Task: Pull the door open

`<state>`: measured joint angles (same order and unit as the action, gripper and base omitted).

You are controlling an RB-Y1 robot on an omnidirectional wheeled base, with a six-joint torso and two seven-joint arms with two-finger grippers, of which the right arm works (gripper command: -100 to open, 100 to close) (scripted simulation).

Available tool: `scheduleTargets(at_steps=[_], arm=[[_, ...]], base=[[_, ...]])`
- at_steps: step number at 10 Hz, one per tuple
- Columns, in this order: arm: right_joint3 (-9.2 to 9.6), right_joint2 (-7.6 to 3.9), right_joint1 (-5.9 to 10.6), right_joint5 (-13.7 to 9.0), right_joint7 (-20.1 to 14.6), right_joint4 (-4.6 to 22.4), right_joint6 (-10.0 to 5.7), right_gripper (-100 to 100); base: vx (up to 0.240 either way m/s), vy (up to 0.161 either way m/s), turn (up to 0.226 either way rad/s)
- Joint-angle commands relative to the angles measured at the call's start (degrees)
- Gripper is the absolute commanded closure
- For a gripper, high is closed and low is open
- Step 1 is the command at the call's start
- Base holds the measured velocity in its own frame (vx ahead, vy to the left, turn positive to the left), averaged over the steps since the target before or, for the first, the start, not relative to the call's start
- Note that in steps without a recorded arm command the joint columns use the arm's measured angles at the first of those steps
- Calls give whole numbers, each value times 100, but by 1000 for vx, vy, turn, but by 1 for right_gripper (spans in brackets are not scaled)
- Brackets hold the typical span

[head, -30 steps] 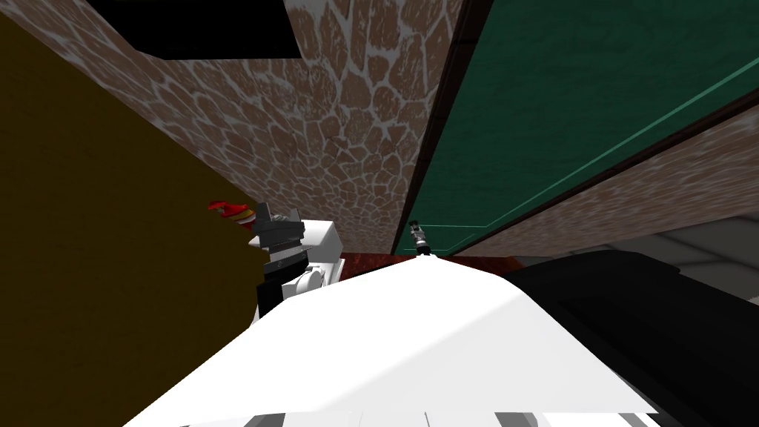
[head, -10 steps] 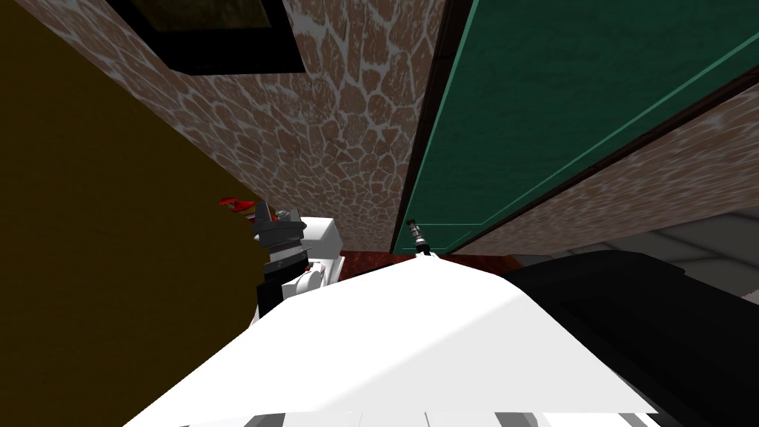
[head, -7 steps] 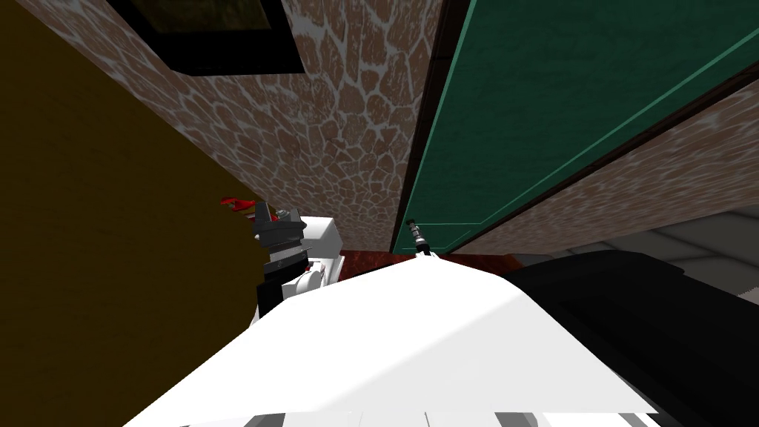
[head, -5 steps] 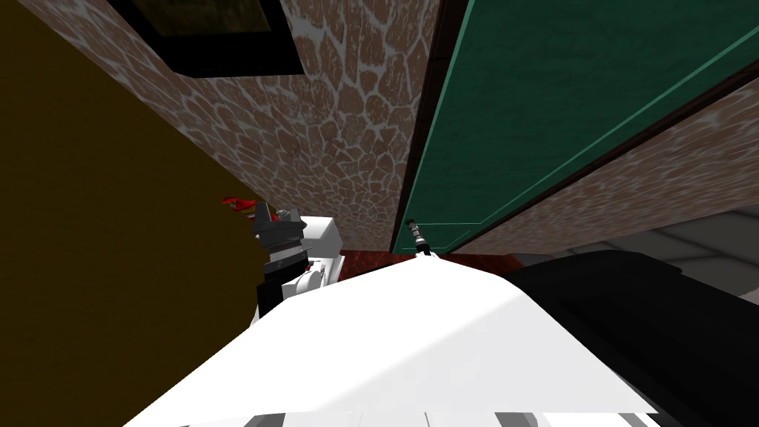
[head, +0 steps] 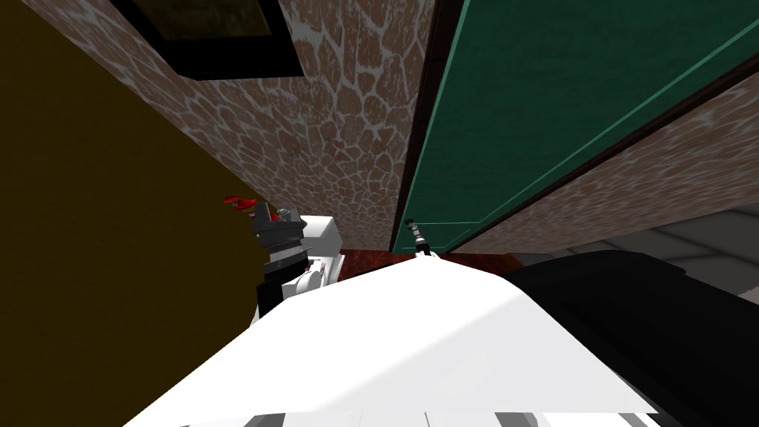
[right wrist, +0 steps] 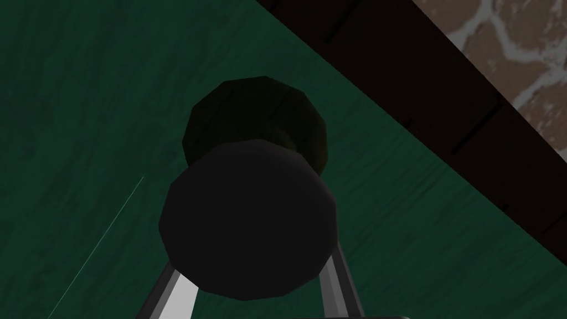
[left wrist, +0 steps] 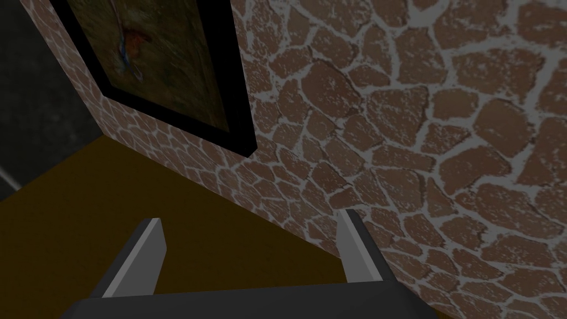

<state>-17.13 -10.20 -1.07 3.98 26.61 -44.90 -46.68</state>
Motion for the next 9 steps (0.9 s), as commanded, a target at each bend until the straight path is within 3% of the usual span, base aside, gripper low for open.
scheduleTargets(at_steps=[1,7,9], arm=[[171,52,24,-75,-286,27,-22,100],[400,-27,46,-348,-1018,60,-44,100],[562,-83,62,-541,-1402,83,-60,100]], base=[[-26,-2,1],[-26,-7,9],[-28,-6,-11]])
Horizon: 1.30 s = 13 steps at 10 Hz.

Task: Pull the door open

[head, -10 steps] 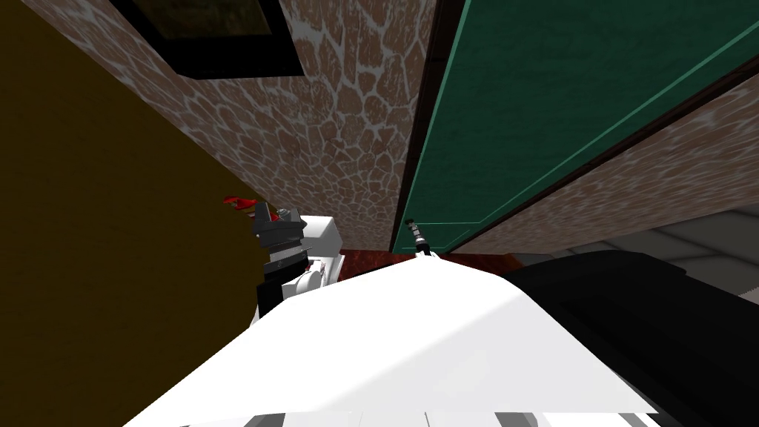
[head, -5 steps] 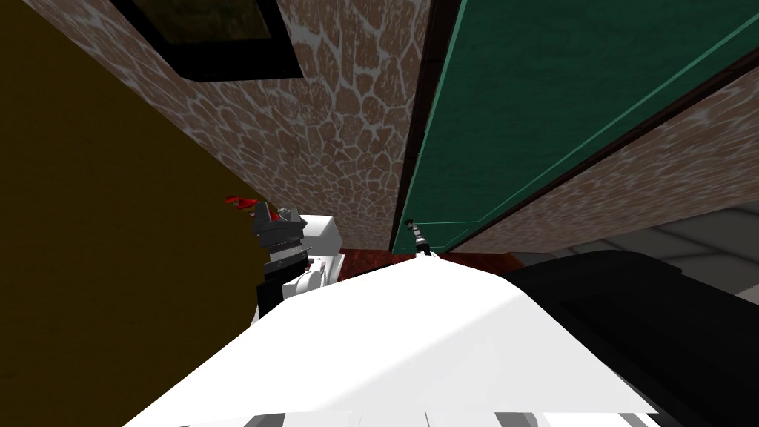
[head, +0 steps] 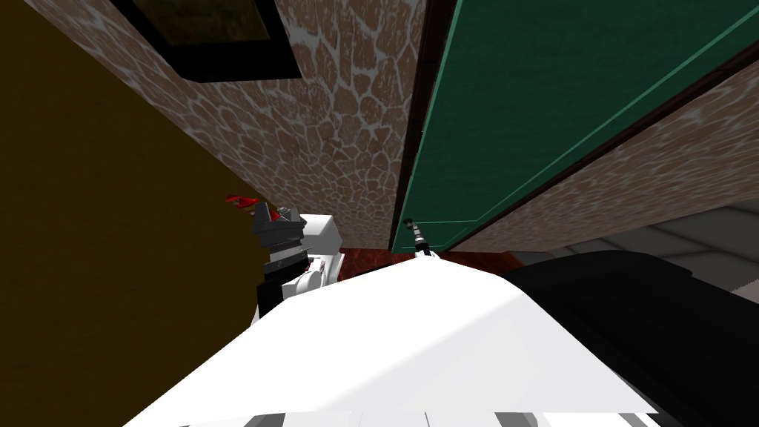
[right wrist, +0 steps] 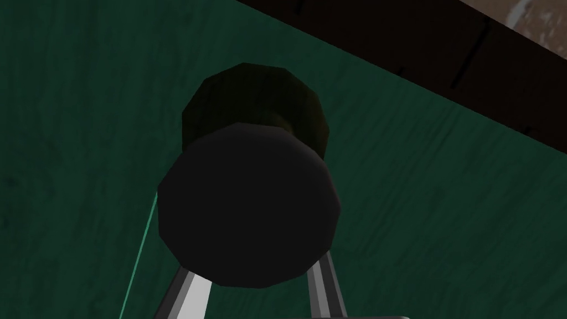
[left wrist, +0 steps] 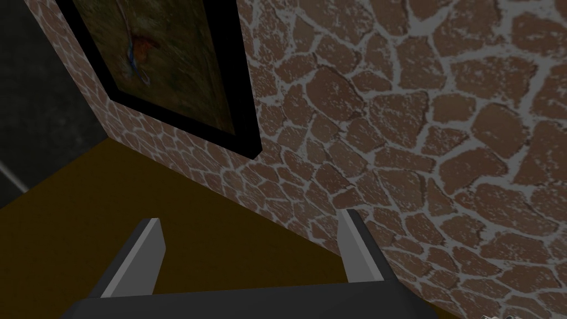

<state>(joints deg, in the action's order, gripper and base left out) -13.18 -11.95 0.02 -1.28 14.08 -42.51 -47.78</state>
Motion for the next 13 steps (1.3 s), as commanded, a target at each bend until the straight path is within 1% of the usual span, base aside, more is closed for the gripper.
scheduleTargets(at_steps=[1,2,3,4,5,6,7,8,9,10,11,12,13], arm=[[167,92,-47,-15,-240,-156,51,100],[248,64,-39,-112,-405,-145,43,100],[248,64,-39,-112,-477,-145,43,100],[248,64,-39,-112,-477,-145,43,100],[329,36,-31,-208,-703,-133,35,100],[329,36,-31,-208,-715,-133,35,100],[410,8,-23,-305,-925,-121,27,100],[410,8,-23,-305,-952,-121,27,100],[493,-21,-15,-404,-1176,-110,19,100],[493,-21,-15,-404,-1190,-110,19,100],[577,-49,-7,-503,-1427,-98,11,100],[577,-49,-7,-503,-1427,-98,11,100],[661,-78,1,-603,-1665,-86,3,100]], base=[[-34,-7,10],[-39,-8,45],[-21,2,5],[-10,3,-13],[-19,-10,4],[-15,-7,13],[-14,-3,13],[-16,-3,9],[-18,-10,22],[-21,-4,13],[-31,4,5],[-21,-1,-5],[-36,-10,15]])
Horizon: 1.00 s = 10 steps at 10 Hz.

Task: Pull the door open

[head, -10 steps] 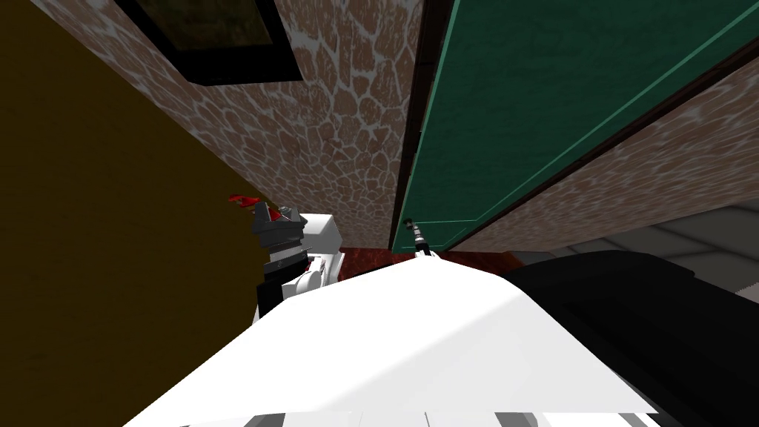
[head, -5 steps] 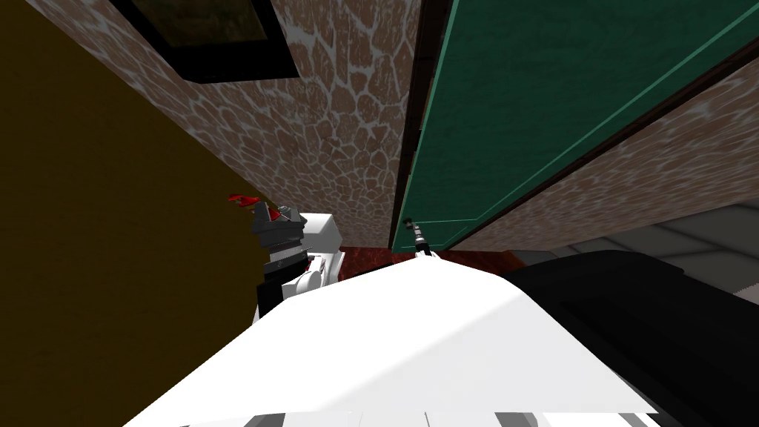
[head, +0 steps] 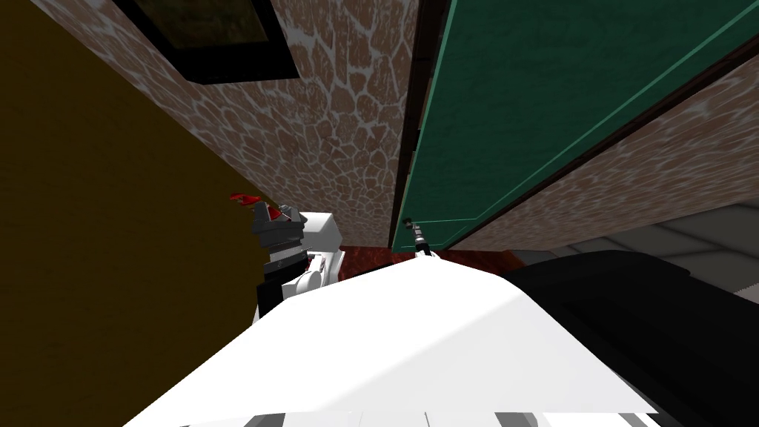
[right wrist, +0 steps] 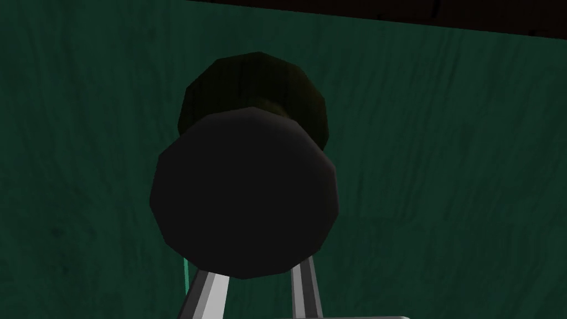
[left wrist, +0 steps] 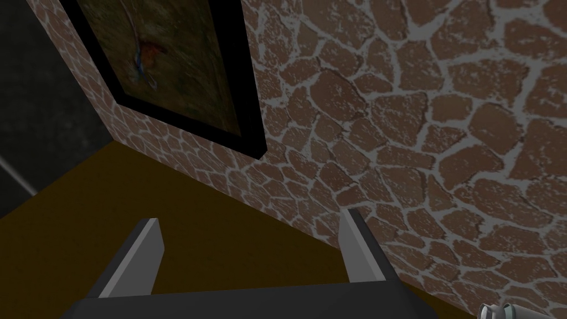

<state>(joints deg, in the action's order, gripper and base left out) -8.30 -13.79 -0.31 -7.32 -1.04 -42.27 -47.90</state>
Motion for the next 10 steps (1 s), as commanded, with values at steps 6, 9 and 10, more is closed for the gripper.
scheduleTargets(at_steps=[6,9,10], arm=[[423,20,58,-298,-843,-75,-10,100],[506,-9,66,-397,-1103,-63,-18,100],[590,-37,74,-497,-1341,-51,-26,100]], base=[[-23,-7,10],[-23,0,14],[-21,-5,-12]])
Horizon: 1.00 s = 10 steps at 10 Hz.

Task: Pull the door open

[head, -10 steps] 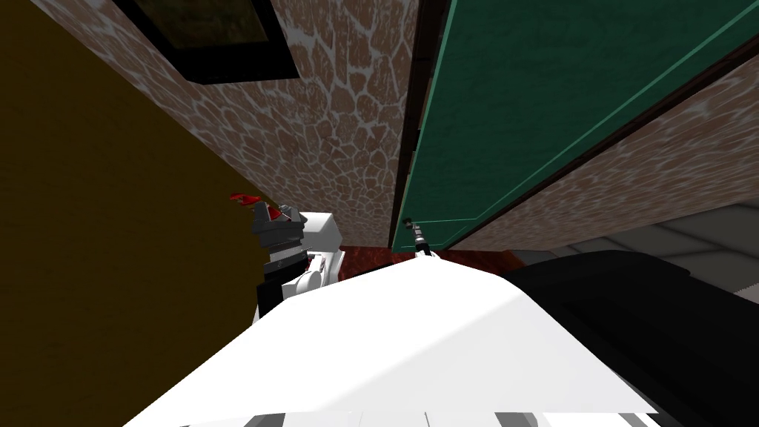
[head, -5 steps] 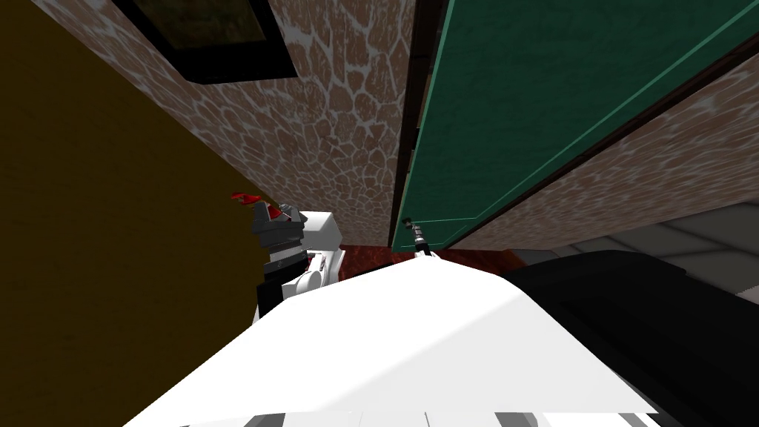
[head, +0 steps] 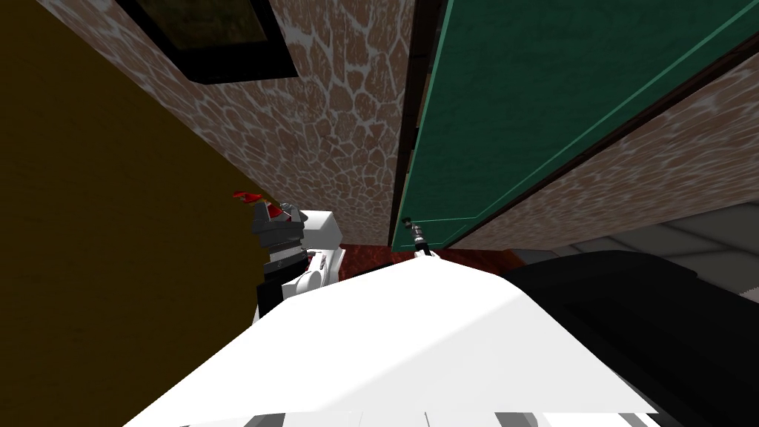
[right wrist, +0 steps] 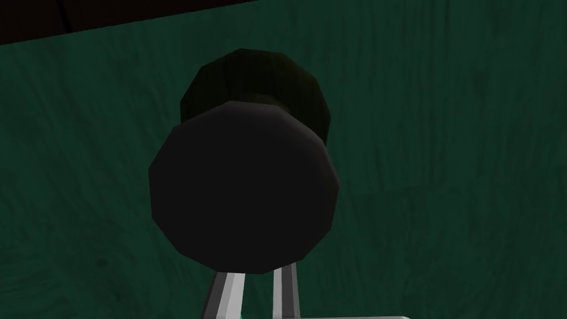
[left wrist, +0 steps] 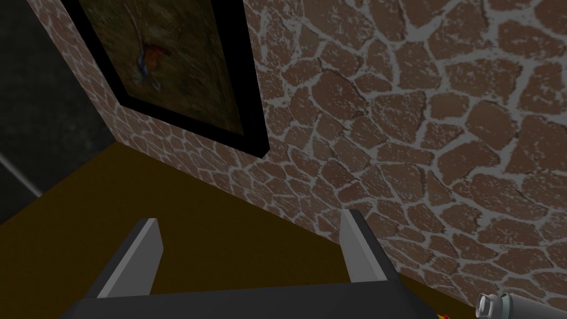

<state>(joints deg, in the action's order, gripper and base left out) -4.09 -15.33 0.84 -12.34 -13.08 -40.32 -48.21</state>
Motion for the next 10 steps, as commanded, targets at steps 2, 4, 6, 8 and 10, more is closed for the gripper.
scheduleTargets(at_steps=[2,4,6,8,10], arm=[[169,117,-42,5,-138,-246,6,100],[169,117,-42,5,-138,-246,6,100],[252,88,-33,-95,-376,-213,-2,100],[252,88,-33,-95,-376,-234,-2,100],[336,59,-25,-194,-613,-222,-10,100]], base=[[-18,-5,8],[2,-1,-6],[-21,-6,25],[-12,3,3],[-7,6,-12]])
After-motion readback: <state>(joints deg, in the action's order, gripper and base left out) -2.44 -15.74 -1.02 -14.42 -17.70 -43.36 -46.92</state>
